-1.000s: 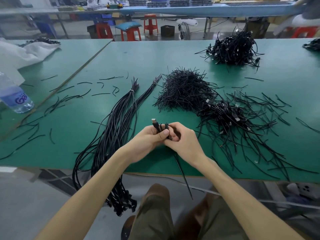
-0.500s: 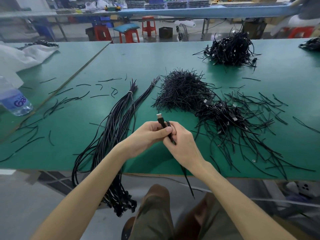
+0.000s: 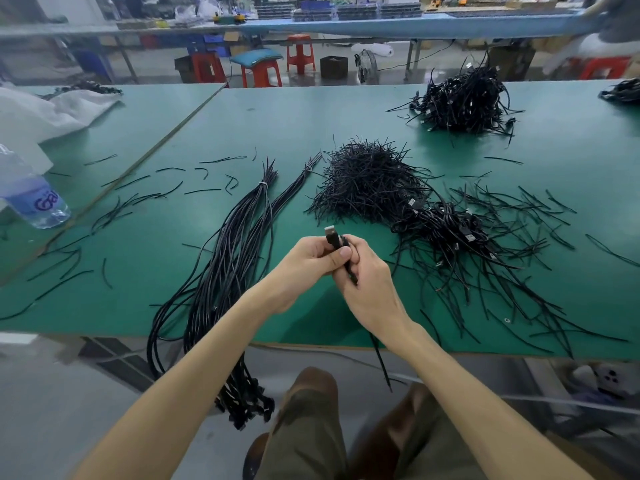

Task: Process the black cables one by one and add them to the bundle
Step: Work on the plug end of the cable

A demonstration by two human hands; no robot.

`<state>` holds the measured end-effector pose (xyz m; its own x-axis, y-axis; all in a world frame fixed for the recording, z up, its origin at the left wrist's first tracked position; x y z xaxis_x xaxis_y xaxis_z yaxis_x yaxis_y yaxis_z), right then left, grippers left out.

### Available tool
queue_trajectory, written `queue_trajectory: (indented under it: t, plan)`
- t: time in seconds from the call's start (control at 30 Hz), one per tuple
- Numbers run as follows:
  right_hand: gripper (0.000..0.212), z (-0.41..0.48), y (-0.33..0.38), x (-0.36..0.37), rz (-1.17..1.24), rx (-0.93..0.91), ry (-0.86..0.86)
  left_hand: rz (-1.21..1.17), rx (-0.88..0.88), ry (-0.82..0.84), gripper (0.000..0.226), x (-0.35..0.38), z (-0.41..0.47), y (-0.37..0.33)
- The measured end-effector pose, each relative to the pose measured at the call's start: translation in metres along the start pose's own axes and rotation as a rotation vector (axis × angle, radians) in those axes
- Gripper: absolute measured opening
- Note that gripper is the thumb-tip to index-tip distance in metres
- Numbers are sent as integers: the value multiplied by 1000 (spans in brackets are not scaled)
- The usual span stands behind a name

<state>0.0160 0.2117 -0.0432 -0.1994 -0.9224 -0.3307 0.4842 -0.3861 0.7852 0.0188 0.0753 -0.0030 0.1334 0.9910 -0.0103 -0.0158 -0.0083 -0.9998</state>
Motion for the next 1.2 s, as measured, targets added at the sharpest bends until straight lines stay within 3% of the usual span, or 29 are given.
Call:
queue_trajectory:
  t: [0.17, 0.37, 0.6, 0.7, 0.87, 0.97, 1.1, 1.2]
  plan:
    - [33, 2, 0, 0, 11, -13, -15, -39, -35, -7, 17, -2, 1, 1]
    - [37, 4, -7, 0, 22, -8, -72, -57, -24, -241, 20, 17, -1, 5]
    - [47, 1, -5, 4, -13, -48, -25, 30, 41, -553, 28, 27, -9, 16]
    - [47, -1, -2, 2, -1, -66, -5, 41, 75, -518, 26, 27, -14, 16]
    - [41, -2, 1, 1, -3, -52, 29, -23, -100, -151, 19, 0, -5, 0]
    - [43, -3, 4, 3, -46, -82, 36, 46, -153, -42, 16, -15, -3, -9]
    - [44, -3, 5, 3, -106, -106, 61, 161, -144, -95, 18, -18, -3, -5]
    - [47, -2, 3, 1, -167, -112, 29, 199, -98, -265, 18, -20, -2, 4]
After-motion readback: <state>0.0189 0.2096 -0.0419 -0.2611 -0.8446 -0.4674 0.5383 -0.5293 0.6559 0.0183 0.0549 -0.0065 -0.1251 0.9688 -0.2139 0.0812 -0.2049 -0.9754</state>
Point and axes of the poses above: each hand's wrist, its own z-axis towards the middle knuckle, its own x-axis out of the palm, y = z × x, the point moved 2 cm from there along z, towards the middle knuckle, and after that the axes turned 12 degrees about -y, right-handed, at the moved point
